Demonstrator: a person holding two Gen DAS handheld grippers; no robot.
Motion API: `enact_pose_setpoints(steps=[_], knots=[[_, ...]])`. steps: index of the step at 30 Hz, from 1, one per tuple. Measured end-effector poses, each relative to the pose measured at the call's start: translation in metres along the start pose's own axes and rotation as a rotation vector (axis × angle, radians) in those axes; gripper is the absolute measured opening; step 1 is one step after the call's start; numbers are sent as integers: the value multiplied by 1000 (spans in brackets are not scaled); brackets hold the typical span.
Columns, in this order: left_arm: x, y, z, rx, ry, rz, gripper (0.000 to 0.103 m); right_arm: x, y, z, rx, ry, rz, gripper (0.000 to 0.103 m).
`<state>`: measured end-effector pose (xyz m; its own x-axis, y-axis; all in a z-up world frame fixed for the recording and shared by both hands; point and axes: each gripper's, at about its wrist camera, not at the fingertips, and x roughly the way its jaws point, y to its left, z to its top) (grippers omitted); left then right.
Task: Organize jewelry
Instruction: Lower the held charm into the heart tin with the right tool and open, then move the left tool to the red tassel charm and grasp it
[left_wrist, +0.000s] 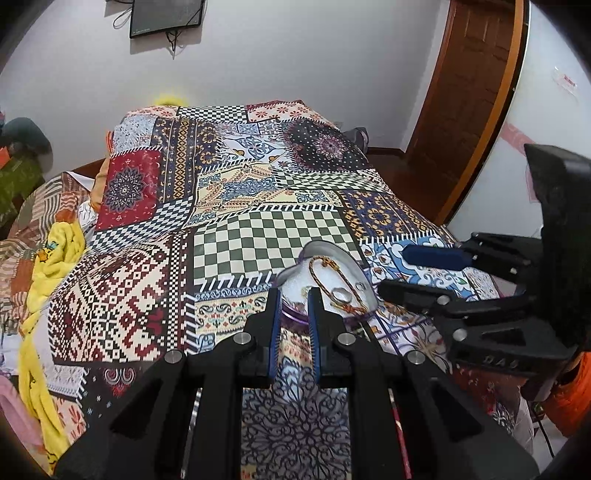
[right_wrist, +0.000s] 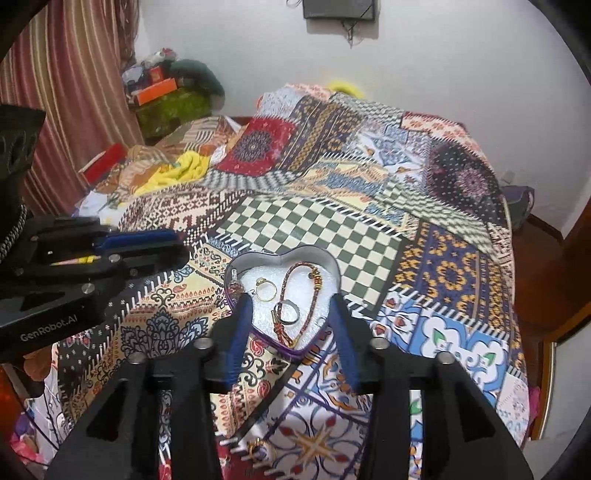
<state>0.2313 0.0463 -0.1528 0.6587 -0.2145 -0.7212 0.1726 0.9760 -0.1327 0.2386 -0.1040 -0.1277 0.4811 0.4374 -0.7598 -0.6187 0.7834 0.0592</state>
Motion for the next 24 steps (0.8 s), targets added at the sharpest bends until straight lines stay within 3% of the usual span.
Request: enact_pose_setpoints(steps=[2,6,16,24], knots=[[-6,-5,-3,9,0,5,14,-9,0,-3,2,-6,-8,40],[-17,-11,-12,16,-3,15,30,-26,2,-9,13,-22,-16,40],[-26,-28,-39,29,45,32,30,-54,-4,-33,72,-41,-29,40],[-15,-47,-66,60,113,11,30,-51,-1,-61,100,7,-28,40]])
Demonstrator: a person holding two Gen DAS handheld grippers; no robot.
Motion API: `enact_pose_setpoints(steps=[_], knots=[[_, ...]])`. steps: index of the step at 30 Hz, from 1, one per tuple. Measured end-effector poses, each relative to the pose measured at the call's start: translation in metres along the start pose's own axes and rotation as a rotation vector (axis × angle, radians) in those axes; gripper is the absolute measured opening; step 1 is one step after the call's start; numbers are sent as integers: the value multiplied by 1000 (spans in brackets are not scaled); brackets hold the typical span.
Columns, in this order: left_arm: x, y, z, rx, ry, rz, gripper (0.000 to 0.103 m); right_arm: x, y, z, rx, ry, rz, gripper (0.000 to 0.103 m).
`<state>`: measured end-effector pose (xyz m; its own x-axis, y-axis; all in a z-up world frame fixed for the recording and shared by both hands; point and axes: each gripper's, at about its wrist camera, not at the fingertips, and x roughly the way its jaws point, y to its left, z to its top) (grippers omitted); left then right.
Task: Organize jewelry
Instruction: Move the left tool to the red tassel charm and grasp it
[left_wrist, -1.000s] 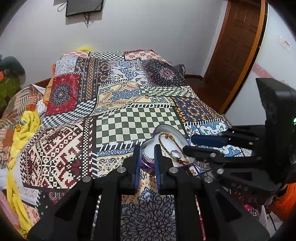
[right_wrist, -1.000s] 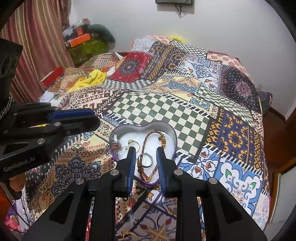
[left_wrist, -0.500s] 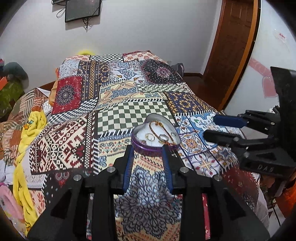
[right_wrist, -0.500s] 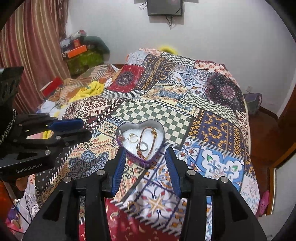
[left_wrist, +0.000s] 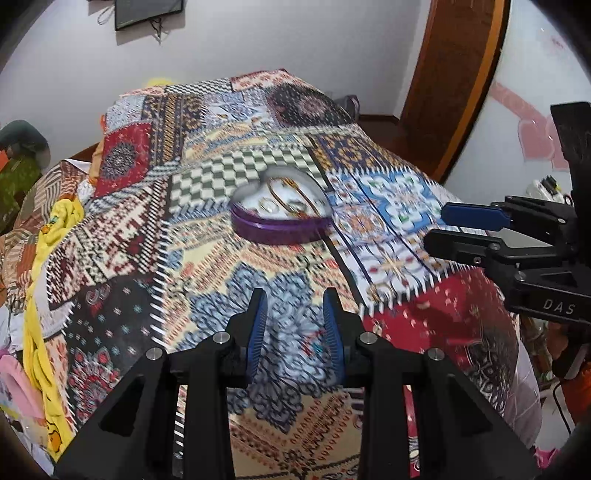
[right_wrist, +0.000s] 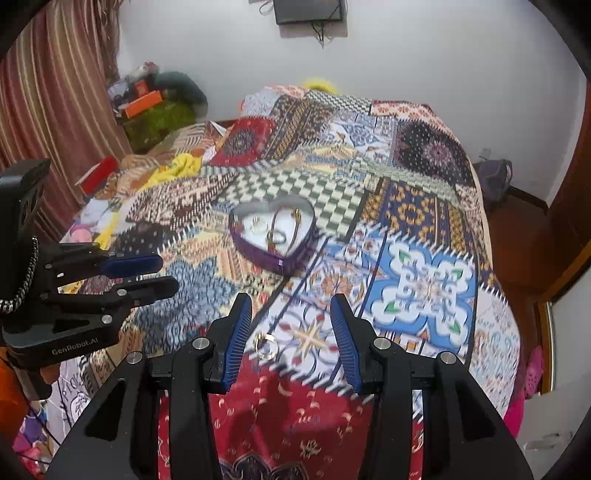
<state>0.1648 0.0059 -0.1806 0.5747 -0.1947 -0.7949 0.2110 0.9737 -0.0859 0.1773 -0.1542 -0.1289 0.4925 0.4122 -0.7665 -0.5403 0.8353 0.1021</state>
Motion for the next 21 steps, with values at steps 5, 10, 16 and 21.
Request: enact_pose_setpoints(steps=[5,10,16,21], knots=[[13,-7,-12,2,43,-8,31,6,-1,-18,15,37,7,40],[25,-8,-19,-9,76,-11,32,15,1,-30,21,79,17,40],[34,-11,-27,-9,104,-36,33,27,4,-39,17,120,31,40],[37,-14,-28,-9,101,-44,35,37,9,-40,-3,144,41,40]])
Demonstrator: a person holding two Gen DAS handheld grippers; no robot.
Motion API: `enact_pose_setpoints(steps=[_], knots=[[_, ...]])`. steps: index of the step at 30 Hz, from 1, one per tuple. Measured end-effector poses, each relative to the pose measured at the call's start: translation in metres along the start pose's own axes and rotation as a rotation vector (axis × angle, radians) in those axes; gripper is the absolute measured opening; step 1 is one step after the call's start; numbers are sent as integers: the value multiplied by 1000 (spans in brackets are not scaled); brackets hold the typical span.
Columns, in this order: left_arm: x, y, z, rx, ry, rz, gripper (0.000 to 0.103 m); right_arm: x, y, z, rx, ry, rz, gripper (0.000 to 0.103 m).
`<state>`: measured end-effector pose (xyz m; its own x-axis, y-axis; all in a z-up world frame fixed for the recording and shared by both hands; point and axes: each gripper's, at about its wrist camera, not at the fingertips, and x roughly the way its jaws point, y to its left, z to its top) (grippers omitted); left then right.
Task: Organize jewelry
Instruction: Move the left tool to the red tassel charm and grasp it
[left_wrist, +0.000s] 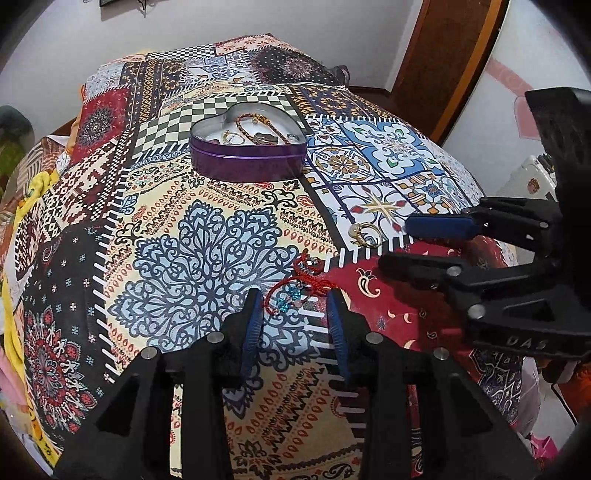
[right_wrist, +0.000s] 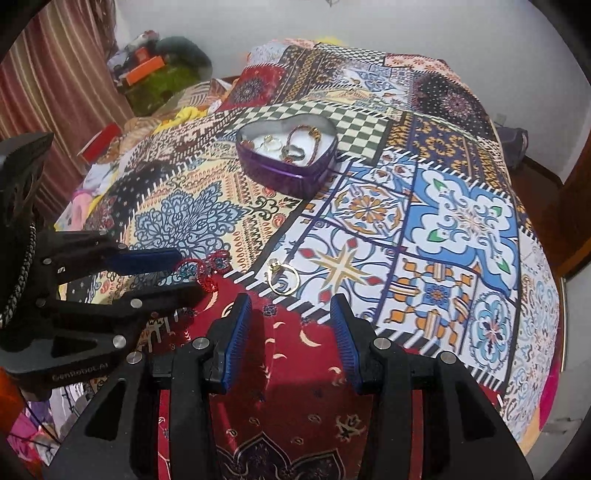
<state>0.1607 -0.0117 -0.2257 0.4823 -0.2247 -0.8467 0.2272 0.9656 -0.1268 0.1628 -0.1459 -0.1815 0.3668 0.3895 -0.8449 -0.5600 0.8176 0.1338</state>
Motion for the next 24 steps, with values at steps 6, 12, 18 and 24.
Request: enact_pose_setpoints(steps=[6,12,18,24], knots=[[5,5,3,-37,-13,-15,35,8,2,5,-18,7,-3,40],[6,8,2,-49,-35,-8,28,12,4,6,-24,6,-4,40],[4,15,1,-87,-49,2,12,15,5,7,-12,-1,10,41],[2,15,1,-90,-57,7,6,17,4,9,5,-6,15,26]])
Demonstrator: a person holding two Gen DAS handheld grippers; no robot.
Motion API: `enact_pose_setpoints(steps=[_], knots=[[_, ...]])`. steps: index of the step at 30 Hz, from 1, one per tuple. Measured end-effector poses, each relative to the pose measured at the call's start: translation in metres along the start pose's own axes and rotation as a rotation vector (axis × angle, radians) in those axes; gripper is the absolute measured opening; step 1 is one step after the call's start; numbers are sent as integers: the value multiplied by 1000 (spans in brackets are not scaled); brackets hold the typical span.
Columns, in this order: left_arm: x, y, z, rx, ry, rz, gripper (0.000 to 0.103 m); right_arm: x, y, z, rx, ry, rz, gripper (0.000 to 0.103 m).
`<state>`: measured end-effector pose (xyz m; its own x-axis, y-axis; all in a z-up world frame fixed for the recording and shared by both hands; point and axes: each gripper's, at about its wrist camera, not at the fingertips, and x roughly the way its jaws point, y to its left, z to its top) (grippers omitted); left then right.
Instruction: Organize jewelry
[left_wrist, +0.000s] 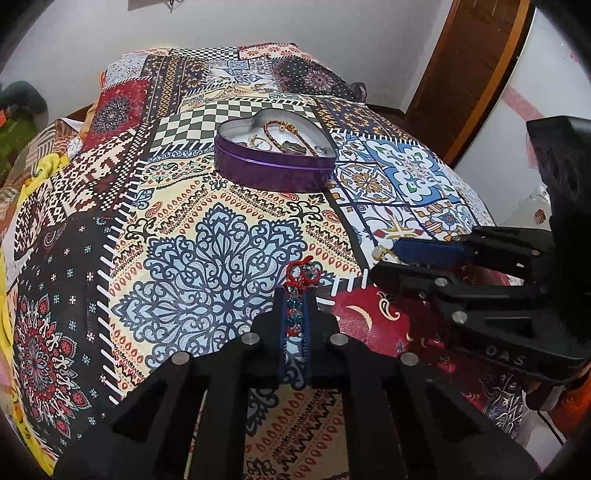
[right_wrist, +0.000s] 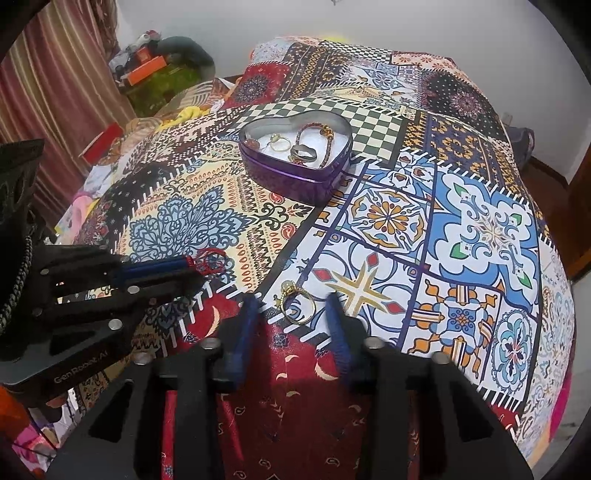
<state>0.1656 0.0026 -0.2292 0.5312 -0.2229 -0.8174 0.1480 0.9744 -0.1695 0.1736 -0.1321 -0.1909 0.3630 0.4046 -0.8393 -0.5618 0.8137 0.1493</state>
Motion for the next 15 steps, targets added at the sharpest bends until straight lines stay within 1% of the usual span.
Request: enact_pose_setpoints(steps=[1,2,8,10,15], knots=[[-1,-1,0,1,-3,3,6,1,0,1,-3,1,3,23],[-2,-1,0,2,-6,5,6,1,0,1,-3,0,6,17],[-14,0,3,0,-40,17,6,-1,1,1,-3,-13,5,16],[-18,0,5,4,-52,25,6,-2,1,2,-1,-19,12,6],[-31,3,11,0,-85,32,6,-7,1,2,3,-29,11,5]])
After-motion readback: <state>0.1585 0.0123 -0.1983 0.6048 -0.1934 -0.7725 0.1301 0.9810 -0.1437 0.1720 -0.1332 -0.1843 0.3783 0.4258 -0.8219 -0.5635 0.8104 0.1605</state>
